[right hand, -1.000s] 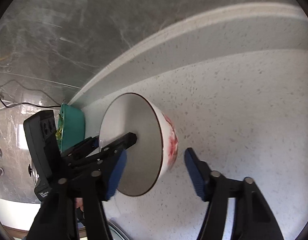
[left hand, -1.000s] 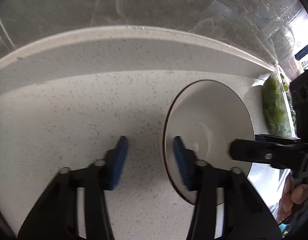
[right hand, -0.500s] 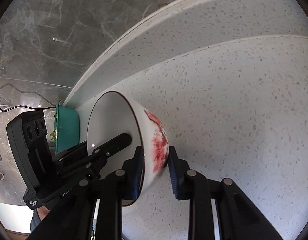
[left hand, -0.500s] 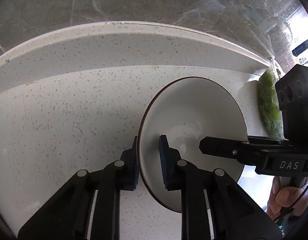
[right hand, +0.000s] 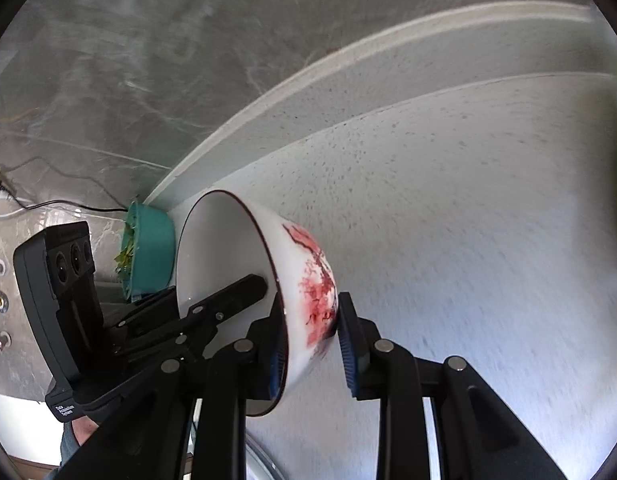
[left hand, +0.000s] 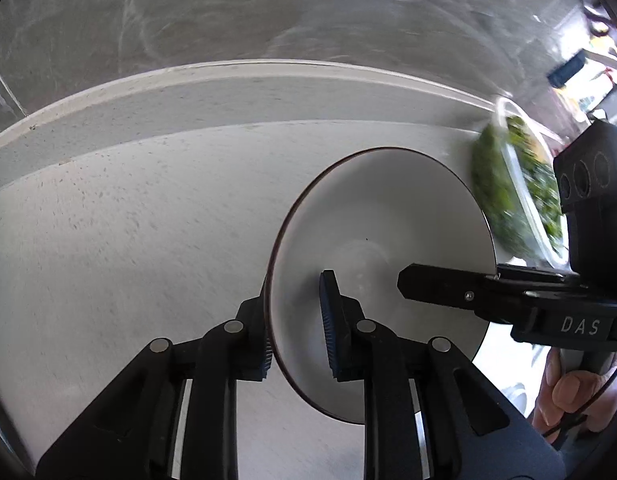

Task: Organize plates and bowls
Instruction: 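Lift the red-patterned bowl with both grippers and carry it toward the white bowls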

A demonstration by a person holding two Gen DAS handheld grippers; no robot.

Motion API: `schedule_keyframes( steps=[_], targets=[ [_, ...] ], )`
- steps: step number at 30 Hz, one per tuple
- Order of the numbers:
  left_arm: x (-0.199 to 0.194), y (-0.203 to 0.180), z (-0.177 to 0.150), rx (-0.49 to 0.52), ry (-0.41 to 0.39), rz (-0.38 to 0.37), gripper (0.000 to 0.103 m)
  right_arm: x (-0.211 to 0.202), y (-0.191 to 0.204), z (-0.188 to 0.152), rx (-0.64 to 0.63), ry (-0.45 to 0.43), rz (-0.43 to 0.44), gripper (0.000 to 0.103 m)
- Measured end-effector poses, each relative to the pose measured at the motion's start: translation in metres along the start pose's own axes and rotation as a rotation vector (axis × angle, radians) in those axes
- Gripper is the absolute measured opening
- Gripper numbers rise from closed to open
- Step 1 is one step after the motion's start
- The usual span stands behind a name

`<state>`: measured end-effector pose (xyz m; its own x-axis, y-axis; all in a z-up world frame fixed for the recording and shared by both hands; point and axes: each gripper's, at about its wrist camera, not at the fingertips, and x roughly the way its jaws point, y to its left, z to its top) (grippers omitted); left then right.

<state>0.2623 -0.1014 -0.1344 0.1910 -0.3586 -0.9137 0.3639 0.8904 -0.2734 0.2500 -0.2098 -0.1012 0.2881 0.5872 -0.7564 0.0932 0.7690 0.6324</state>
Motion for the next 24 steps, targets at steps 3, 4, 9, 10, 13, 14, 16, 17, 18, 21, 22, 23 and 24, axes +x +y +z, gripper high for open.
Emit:
schedule_keyframes(
  steps=[3,4,9,10,13,14,16,17,18,21,22,23,24],
  targets=[
    [-0.016,-0.027,-0.016,0.027,-0.011,-0.02,0.019,-0.025,0.003,-0.019,-0.005,-0.031,0.0,0.028],
    [-0.02,-0.037,-0.022,0.042,-0.012,-0.023,0.02,-0.035,0.004,-0.027,-0.01,-0.045,-0.002,0.029],
    [-0.038,-0.084,-0.057,0.101,-0.018,-0.064,0.021,-0.077,0.004,-0.069,-0.024,-0.107,-0.034,0.029],
    [-0.042,-0.093,-0.064,0.109,-0.016,-0.071,0.021,-0.083,0.002,-0.077,-0.02,-0.115,-0.036,0.029],
    [-0.048,-0.114,-0.087,0.138,0.001,-0.09,0.022,-0.101,-0.005,-0.102,0.005,-0.142,-0.04,0.03],
    [-0.049,-0.123,-0.096,0.152,0.008,-0.097,0.022,-0.105,-0.007,-0.109,0.012,-0.147,-0.041,0.03],
    [-0.049,-0.136,-0.113,0.172,0.026,-0.112,0.023,-0.115,-0.013,-0.125,0.028,-0.159,-0.045,0.03],
    [-0.051,-0.141,-0.121,0.181,0.036,-0.119,0.023,-0.12,-0.017,-0.131,0.034,-0.163,-0.047,0.031],
    [-0.051,-0.148,-0.129,0.19,0.044,-0.127,0.023,-0.124,-0.022,-0.137,0.039,-0.168,-0.05,0.031],
    [-0.049,-0.171,-0.158,0.22,0.076,-0.149,0.023,-0.137,-0.036,-0.159,0.064,-0.178,-0.061,0.031],
    [-0.047,-0.178,-0.169,0.228,0.087,-0.156,0.023,-0.139,-0.038,-0.165,0.071,-0.178,-0.065,0.031],
    [-0.045,-0.184,-0.176,0.234,0.097,-0.159,0.023,-0.137,-0.038,-0.169,0.078,-0.176,-0.072,0.031],
    [-0.043,-0.19,-0.184,0.243,0.109,-0.161,0.024,-0.138,-0.041,-0.176,0.082,-0.172,-0.081,0.031]
  ],
)
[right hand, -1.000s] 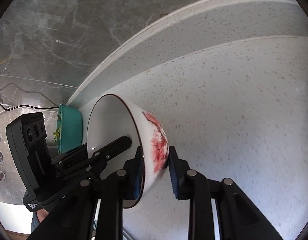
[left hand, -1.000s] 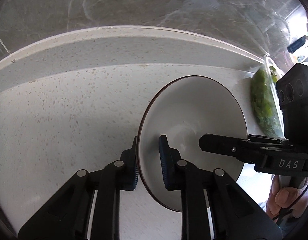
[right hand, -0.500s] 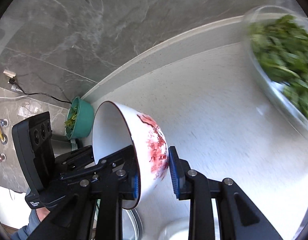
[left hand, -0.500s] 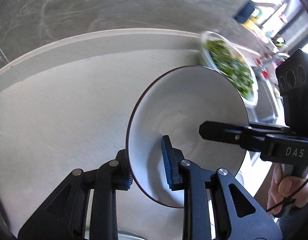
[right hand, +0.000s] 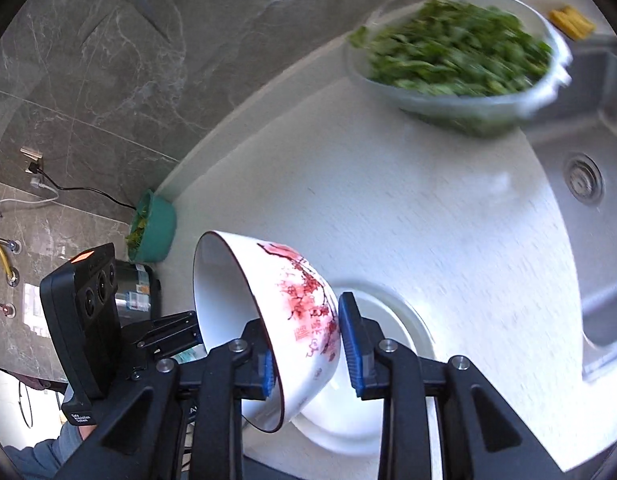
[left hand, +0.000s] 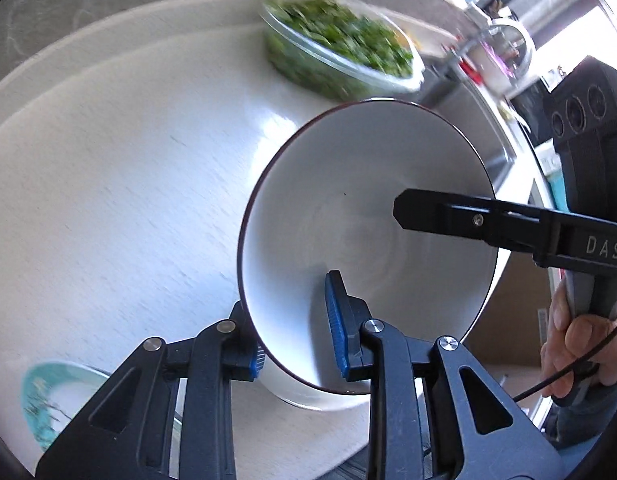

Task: Organize plates and bowls
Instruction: 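Lift the red-patterned bowl with both grippers and carry it toward the white bowls, then lower the red-patterned bowl into the nested white bowls with both grippers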

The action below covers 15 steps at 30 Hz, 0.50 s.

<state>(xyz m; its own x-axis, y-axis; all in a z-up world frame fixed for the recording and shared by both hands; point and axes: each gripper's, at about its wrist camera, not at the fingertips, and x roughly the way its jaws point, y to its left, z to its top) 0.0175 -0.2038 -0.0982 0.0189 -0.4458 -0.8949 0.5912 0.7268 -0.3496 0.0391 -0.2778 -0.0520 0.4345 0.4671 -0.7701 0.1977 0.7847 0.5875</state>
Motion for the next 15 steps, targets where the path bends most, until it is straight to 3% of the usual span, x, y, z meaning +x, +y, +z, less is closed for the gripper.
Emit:
schedule_keyframes(
  steps=[6,15],
  targets=[
    [0.011,-0.024,-0.03,0.031,0.033,0.015,0.024,-0.004,-0.022,-0.023,0.036,0.019,0.002,0.031],
    [0.021,-0.029,-0.045,0.044,0.06,0.066,0.024,0.002,-0.038,-0.037,0.044,0.052,0.006,0.031]
  ],
)
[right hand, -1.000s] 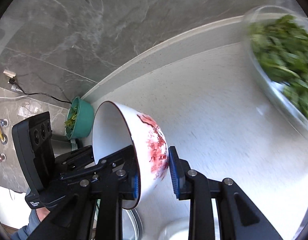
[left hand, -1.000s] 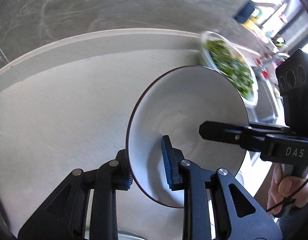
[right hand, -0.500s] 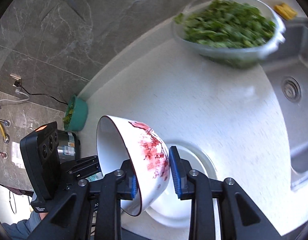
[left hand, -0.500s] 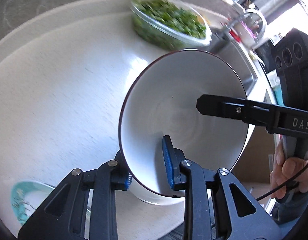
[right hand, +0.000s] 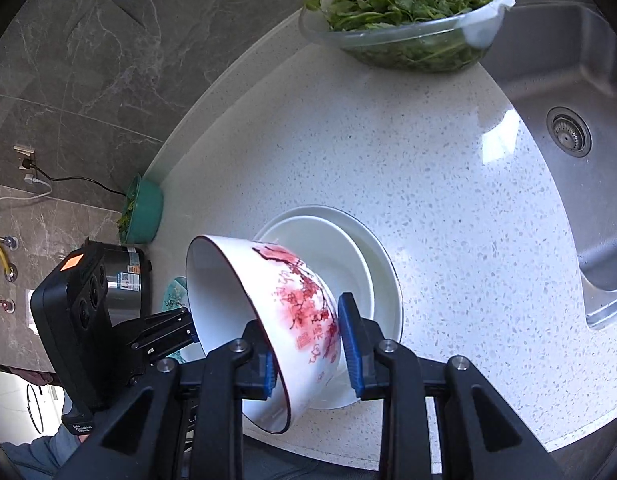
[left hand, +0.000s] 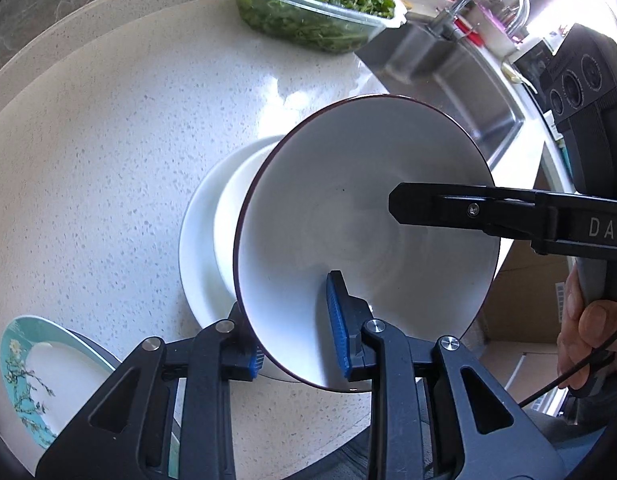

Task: Organize plates and bowls
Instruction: 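Lower the red-patterned bowl into the nested white bowls with both grippers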

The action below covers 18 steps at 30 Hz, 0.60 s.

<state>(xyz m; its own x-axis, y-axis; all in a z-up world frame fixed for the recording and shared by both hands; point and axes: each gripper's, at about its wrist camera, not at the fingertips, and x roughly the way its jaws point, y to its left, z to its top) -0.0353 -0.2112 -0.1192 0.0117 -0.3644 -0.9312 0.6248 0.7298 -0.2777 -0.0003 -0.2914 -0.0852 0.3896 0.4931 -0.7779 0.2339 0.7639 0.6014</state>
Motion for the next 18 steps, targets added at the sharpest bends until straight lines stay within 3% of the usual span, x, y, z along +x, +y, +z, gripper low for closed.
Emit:
schedule_keyframes(
  steps=[15,18],
  targets=[
    [0.013,0.006,0.012,-0.034,0.006,0.02,0.026,0.004,0.002,-0.004,-0.075,0.018,-0.077,0.031],
    [0.012,0.008,0.014,-0.036,0.005,0.025,0.026,0.0,0.004,-0.004,-0.091,0.005,-0.103,0.041]
  ],
)
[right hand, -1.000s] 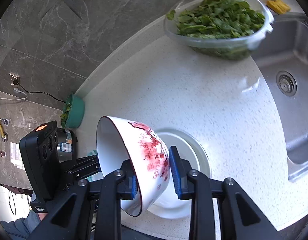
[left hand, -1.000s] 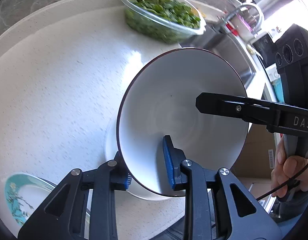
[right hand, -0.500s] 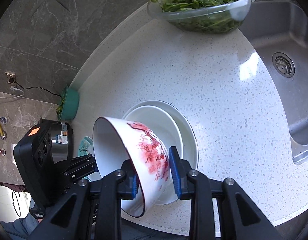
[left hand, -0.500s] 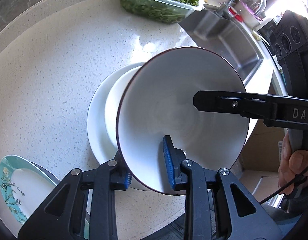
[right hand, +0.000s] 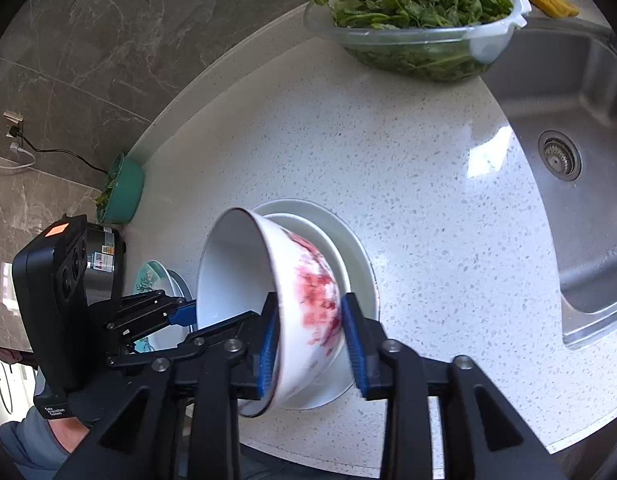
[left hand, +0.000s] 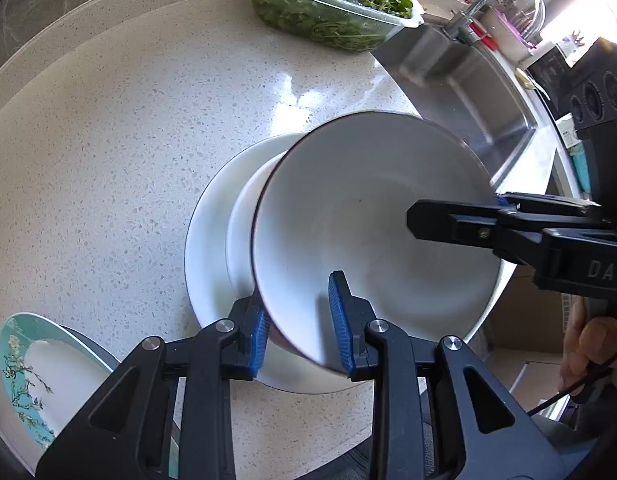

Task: Organize plates and bowls
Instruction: 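Lower the red-patterned bowl into the nested white bowls with both grippers, then open both grippers and pull them back from the bowl rims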

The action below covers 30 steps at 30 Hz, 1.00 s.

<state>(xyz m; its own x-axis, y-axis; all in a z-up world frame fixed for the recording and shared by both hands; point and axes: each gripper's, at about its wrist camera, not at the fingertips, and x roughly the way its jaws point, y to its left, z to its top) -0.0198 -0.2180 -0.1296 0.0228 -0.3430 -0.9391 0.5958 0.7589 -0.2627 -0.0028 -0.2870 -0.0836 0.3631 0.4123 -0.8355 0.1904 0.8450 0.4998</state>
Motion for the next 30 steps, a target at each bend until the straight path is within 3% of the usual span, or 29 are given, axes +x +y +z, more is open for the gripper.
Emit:
schedule_keyframes(
  steps=[7,10,14,20,21,27,28,29,30],
  targets=[
    [0.0,0.003,0.005,-0.017,-0.007,-0.01,0.027,0.002,0.005,0.002,-0.064,-0.006,-0.046,0.038],
    [-0.002,0.005,0.005,-0.035,-0.017,-0.025,0.029,0.002,0.003,0.003,-0.075,-0.007,-0.063,0.026],
    [-0.01,0.004,0.002,-0.04,-0.047,-0.056,0.047,0.003,0.002,0.004,-0.095,-0.015,-0.079,0.017],
    [-0.026,0.002,0.003,-0.034,-0.118,-0.056,0.075,0.007,-0.003,0.008,-0.088,0.005,-0.073,0.016],
    [-0.029,0.003,0.003,-0.035,-0.128,-0.05,0.076,0.008,-0.004,0.008,-0.082,0.008,-0.067,0.016],
    [-0.046,0.014,-0.001,-0.074,-0.176,-0.056,0.076,-0.002,-0.001,0.012,-0.083,-0.015,-0.032,0.021],
    [-0.048,0.017,-0.003,-0.081,-0.184,-0.059,0.076,-0.005,-0.001,0.013,-0.087,-0.022,-0.027,0.027],
    [-0.051,0.02,-0.005,-0.092,-0.189,-0.063,0.076,-0.01,-0.002,0.014,-0.089,-0.028,-0.024,0.042],
    [-0.053,0.024,-0.008,-0.104,-0.192,-0.063,0.077,-0.015,-0.004,0.015,-0.089,-0.034,-0.023,0.051]
  ],
)
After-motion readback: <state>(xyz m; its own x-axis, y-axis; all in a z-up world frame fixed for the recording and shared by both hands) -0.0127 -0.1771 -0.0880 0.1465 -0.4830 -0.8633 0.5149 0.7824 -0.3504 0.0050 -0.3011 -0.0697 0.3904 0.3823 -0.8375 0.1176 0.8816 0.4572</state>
